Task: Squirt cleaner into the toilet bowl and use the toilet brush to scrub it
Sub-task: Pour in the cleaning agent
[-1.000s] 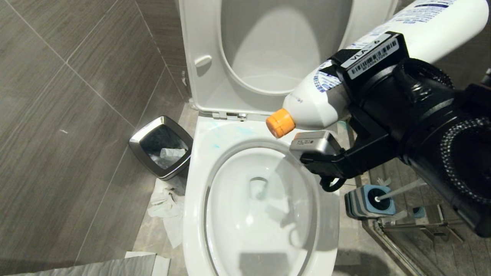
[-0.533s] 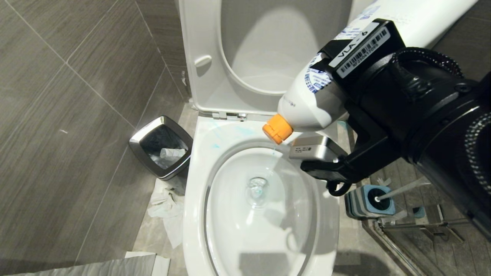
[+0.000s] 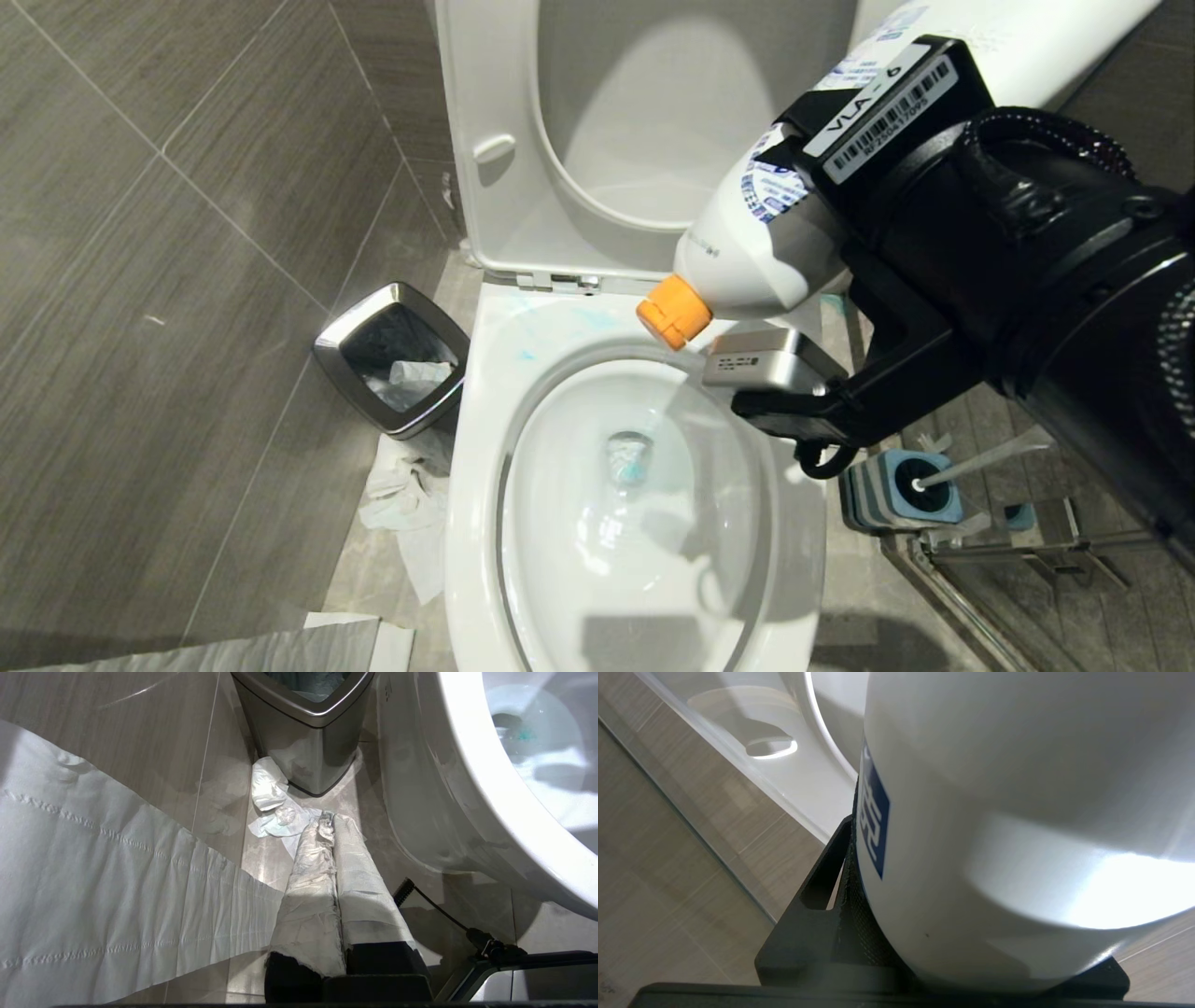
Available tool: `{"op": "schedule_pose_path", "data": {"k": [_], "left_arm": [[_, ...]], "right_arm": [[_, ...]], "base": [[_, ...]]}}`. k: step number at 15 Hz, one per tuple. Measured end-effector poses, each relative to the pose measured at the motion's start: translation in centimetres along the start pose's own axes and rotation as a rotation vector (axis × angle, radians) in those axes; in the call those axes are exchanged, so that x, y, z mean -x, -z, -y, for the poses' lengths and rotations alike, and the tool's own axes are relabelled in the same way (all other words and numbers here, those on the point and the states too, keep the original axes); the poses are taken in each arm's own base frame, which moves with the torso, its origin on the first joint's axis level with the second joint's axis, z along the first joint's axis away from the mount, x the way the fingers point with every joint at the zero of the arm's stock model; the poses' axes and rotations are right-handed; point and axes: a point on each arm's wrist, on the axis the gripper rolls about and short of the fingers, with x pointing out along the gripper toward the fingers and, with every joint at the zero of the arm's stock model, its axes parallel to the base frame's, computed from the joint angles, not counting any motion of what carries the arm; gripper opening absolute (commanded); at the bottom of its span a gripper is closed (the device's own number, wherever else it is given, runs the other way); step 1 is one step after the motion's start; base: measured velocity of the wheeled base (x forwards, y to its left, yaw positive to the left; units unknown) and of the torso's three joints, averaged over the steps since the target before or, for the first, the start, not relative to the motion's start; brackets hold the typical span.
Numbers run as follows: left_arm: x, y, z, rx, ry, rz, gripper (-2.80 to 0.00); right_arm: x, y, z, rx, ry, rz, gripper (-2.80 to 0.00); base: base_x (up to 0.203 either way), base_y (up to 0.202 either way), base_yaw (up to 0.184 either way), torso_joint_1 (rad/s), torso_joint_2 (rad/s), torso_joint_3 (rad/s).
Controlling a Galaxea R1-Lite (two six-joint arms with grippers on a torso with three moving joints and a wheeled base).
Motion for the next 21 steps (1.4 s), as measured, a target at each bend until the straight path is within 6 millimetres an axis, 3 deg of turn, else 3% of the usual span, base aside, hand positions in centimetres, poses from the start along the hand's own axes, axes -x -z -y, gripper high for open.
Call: {"op": "schedule_pose_path", "data": {"k": [15, 21], "left_arm": [[0.0, 0.0, 0.0, 0.0, 0.0, 0.0, -2.8], [0.0, 0.0, 0.0, 0.0, 0.0, 0.0, -2.8]], "right_arm": [[0.44, 0.33, -0.25, -0.013, 0.002, 0.001, -2.8], [0.63, 0.28, -0.35, -0.241, -0.026, -0.056, -2.8]], "base": [[0.0, 0.0, 0.0, 0.0, 0.0, 0.0], [0.0, 0.0, 0.0, 0.0, 0.0, 0.0]]}}
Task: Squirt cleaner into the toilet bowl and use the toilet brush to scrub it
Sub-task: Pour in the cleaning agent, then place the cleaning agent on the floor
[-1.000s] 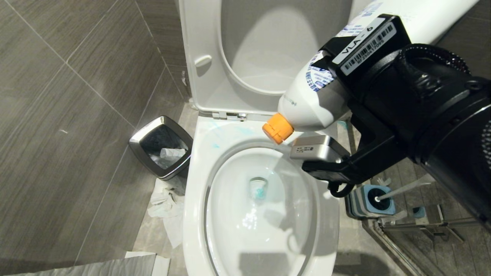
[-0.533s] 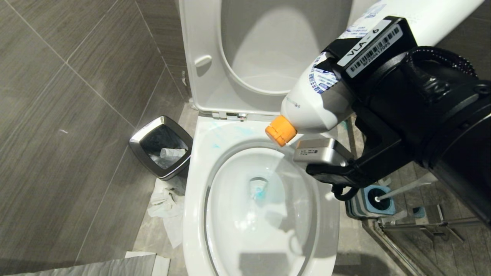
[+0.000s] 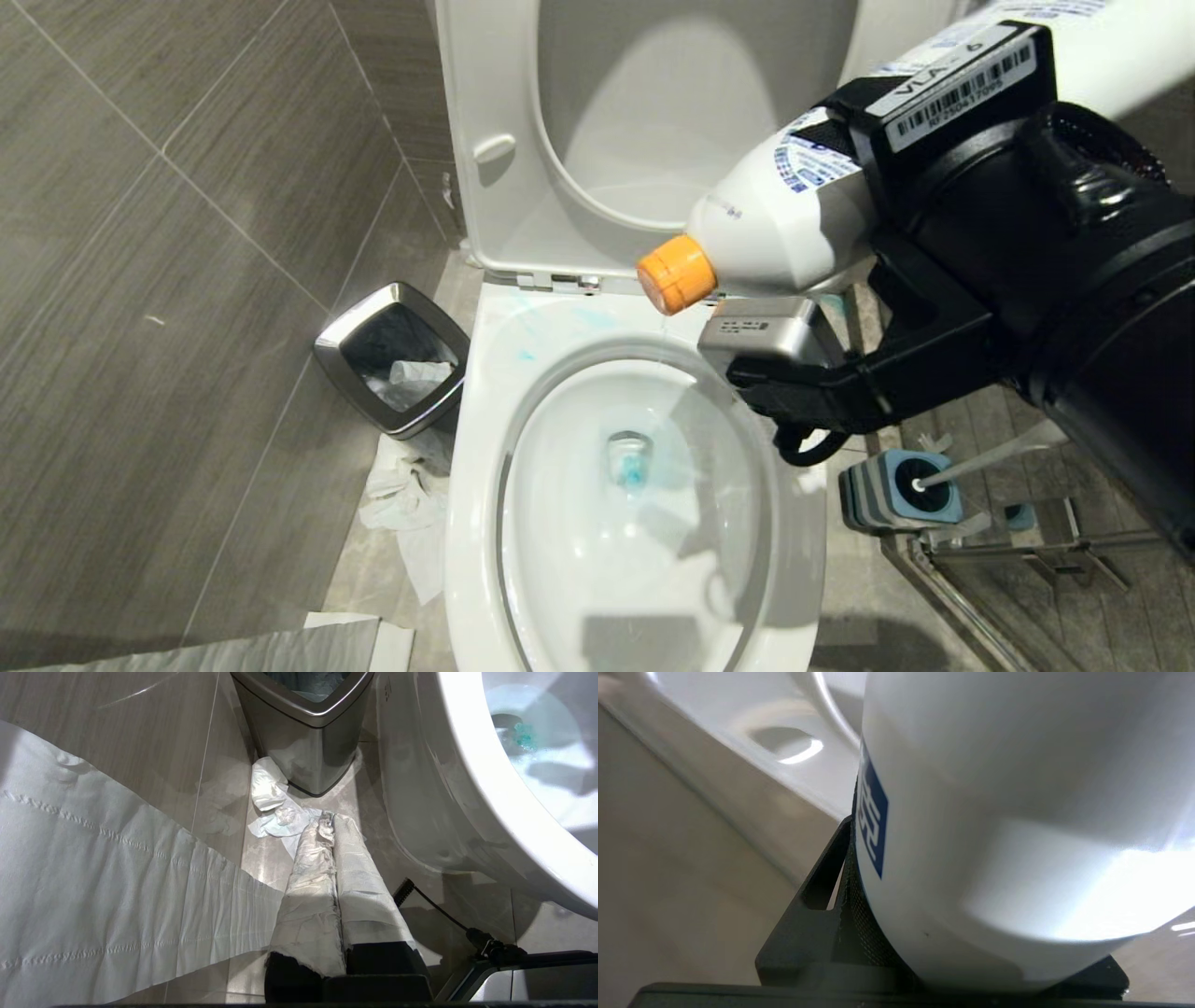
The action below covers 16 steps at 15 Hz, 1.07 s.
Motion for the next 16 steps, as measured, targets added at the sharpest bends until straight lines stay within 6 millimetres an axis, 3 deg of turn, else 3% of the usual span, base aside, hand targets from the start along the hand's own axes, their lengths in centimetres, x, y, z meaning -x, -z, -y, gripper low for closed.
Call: {"op": "schedule_pose_path", "data": {"k": [7, 10, 16], "left_arm": [[0.0, 0.0, 0.0, 0.0, 0.0, 0.0, -2.8], [0.0, 0.0, 0.0, 0.001, 0.0, 0.0, -2.8], [0.0, 0.0, 0.0, 0.0, -0.001, 0.0, -2.8]], "right_arm": [[0.8, 0.7, 0.0, -0.329, -0.183, -0.187, -2.8], [1.1, 2.2, 0.4, -0.42, -0.272, -0.316, -2.8], [1.2, 5.2, 2.1, -0.714, -0.229, -0.395, -2.8]], "base": [[0.0, 0.0, 0.0, 0.0, 0.0, 0.0], [0.0, 0.0, 0.0, 0.0, 0.0, 0.0], [0.0, 0.0, 0.0, 0.0, 0.0, 0.0]]}}
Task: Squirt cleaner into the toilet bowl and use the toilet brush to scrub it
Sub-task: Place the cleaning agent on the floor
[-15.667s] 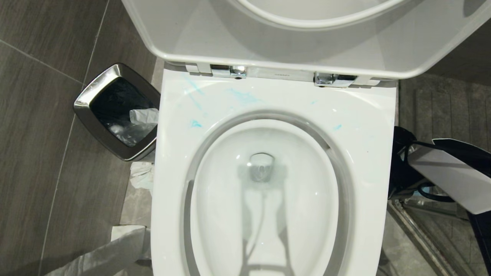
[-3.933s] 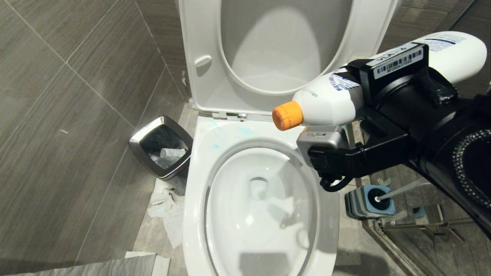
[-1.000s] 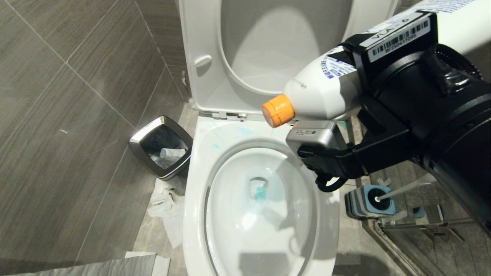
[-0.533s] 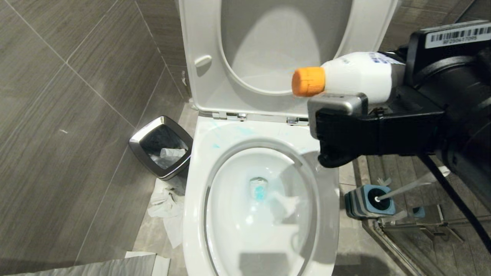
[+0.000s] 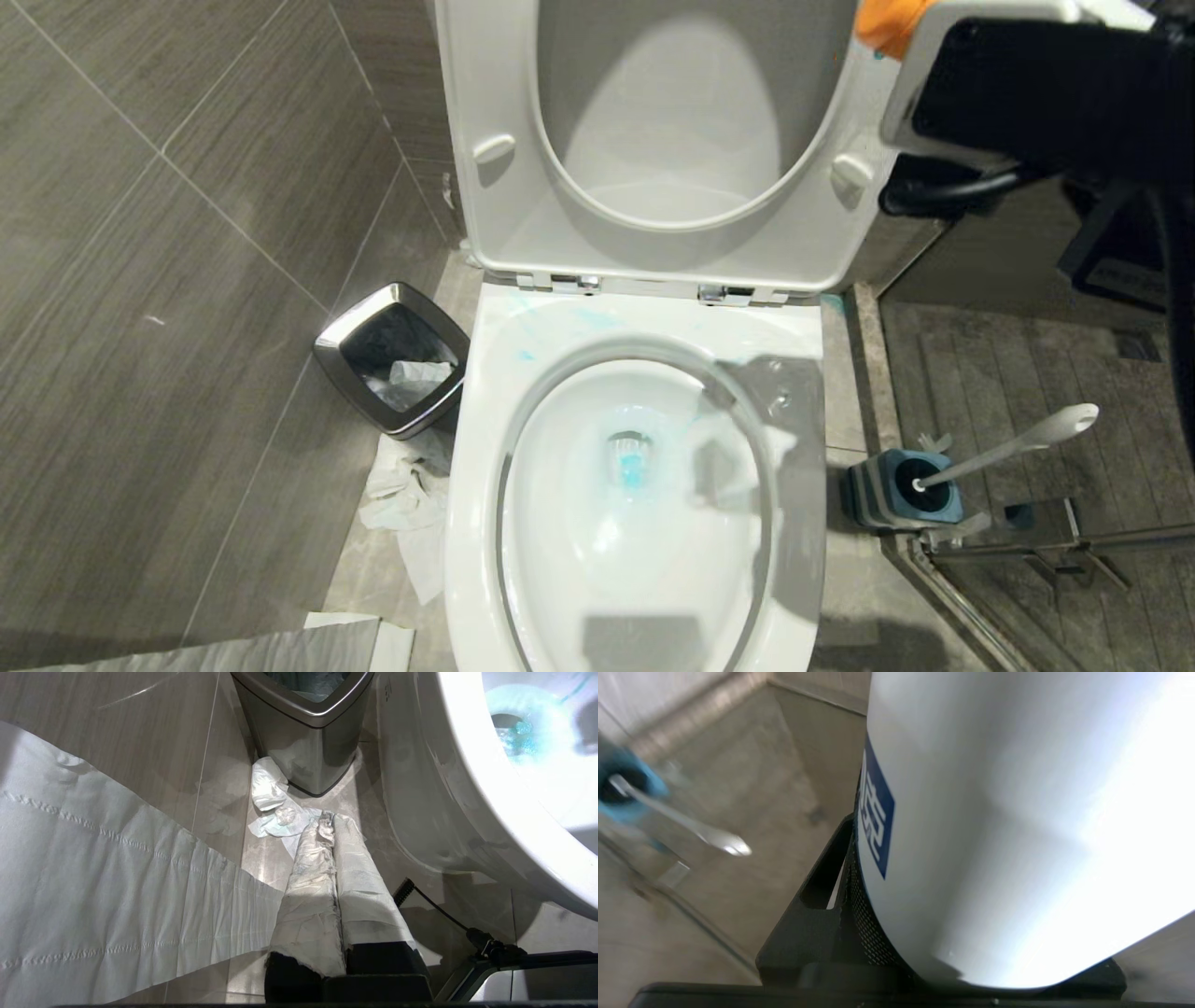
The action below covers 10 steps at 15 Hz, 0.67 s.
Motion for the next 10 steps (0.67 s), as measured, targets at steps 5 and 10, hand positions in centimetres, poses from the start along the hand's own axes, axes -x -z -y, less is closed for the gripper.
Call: {"op": "schedule_pose_path", "data": {"k": [5, 10], "left_arm": [[0.0, 0.0, 0.0, 0.0, 0.0, 0.0, -2.8], [0.0, 0.0, 0.0, 0.0, 0.0, 0.0, -2.8]], "right_arm": [[-0.8, 0.3, 3.7, -0.44, 0.032, -0.043, -2.8], [-4.1, 0.8, 8.9, -0.696, 0.135, -0.18, -2.8]], "base": [[0.0, 0.0, 0.0, 0.0, 0.0, 0.0], [0.0, 0.0, 0.0, 0.0, 0.0, 0.0]]}}
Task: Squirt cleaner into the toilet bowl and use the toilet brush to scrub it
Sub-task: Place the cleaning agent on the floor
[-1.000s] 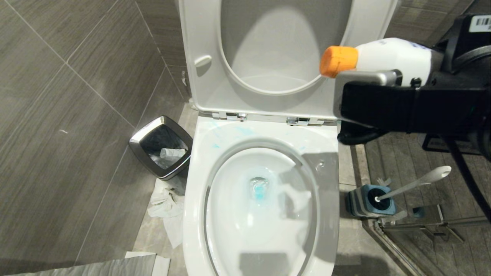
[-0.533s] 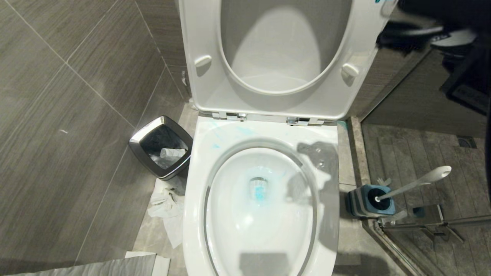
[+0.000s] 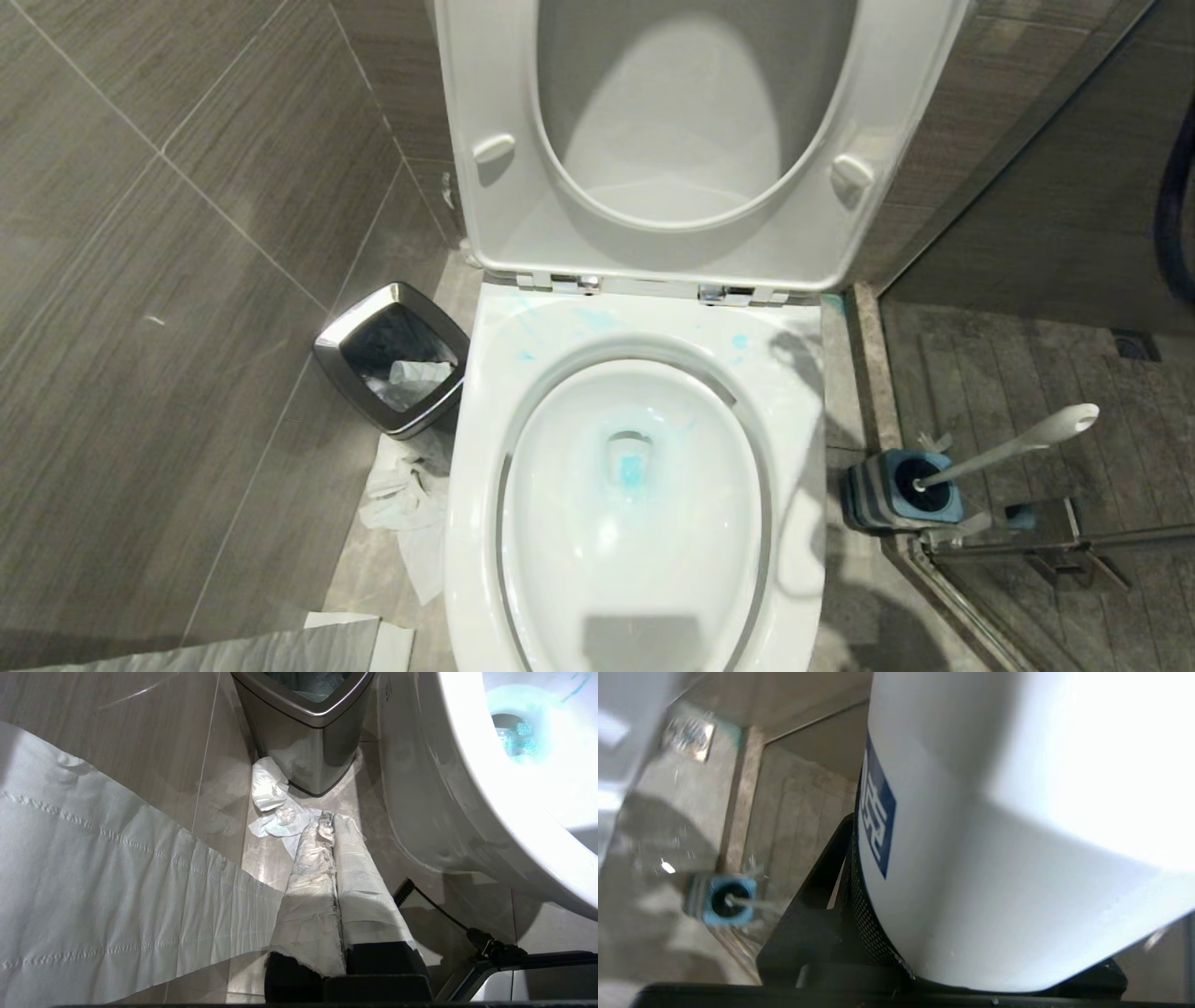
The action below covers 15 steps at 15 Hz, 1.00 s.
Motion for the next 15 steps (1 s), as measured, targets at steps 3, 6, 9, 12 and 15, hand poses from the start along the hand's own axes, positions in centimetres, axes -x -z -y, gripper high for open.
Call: {"op": "schedule_pose_path", "data": {"k": [3, 6, 9, 12, 15], "left_arm": [[0.0, 0.0, 0.0, 0.0, 0.0, 0.0, -2.8], [0.0, 0.0, 0.0, 0.0, 0.0, 0.0, -2.8], [0.0, 0.0, 0.0, 0.0, 0.0, 0.0, -2.8], [0.0, 0.0, 0.0, 0.0, 0.0, 0.0, -2.8], [0.0, 0.0, 0.0, 0.0, 0.0, 0.0, -2.8]], "right_arm": [[-2.2, -1.2, 2.3, -0.137, 0.094, -0.058, -2.8], [-3.2, -1.2, 2.0, -0.146, 0.139, -0.085, -2.8], [-4.1, -0.9, 0.8, -0.081, 0.163, -0.107, -2.8], [-5.7, 0.5, -2.3, 0.171, 0.186, -0.158, -2.8], [-7.7, 3.0, -3.3, 0.432, 0.216, -0.243, -2.8]], "base": [[0.0, 0.0, 0.0, 0.0, 0.0, 0.0], [0.0, 0.0, 0.0, 0.0, 0.0, 0.0], [0.0, 0.0, 0.0, 0.0, 0.0, 0.0], [0.0, 0.0, 0.0, 0.0, 0.0, 0.0], [0.0, 0.0, 0.0, 0.0, 0.0, 0.0]]}}
